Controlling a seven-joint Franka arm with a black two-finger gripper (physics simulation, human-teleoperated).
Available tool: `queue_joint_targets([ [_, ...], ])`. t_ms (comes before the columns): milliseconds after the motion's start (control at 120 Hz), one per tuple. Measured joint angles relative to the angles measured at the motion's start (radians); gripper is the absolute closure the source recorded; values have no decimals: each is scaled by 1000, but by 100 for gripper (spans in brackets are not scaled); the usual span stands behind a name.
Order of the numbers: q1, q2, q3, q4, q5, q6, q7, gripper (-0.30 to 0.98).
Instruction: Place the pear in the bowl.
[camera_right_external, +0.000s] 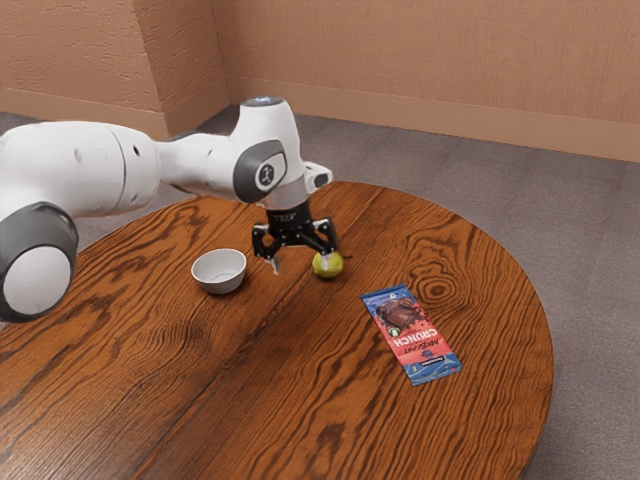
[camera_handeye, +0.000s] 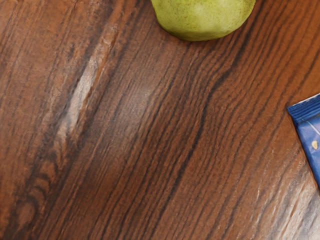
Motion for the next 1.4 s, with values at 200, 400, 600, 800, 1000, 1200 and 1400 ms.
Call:
queue_joint_targets([
  [200,12,128,14,160,-2,31,-2,0],
  [400,68,283,-19,370,-17,-5,13,0],
  [600,137,400,-92,527,-21,-104,35,0],
  [800,146,465,-114,606,-18,-94,72,0],
  [1000,146,486,-119,608,-13,11,109,0],
  [1200,146,500,-121,605,-12,70,136,0],
  [1400,146,508,-122,589,-21,94,153,2],
])
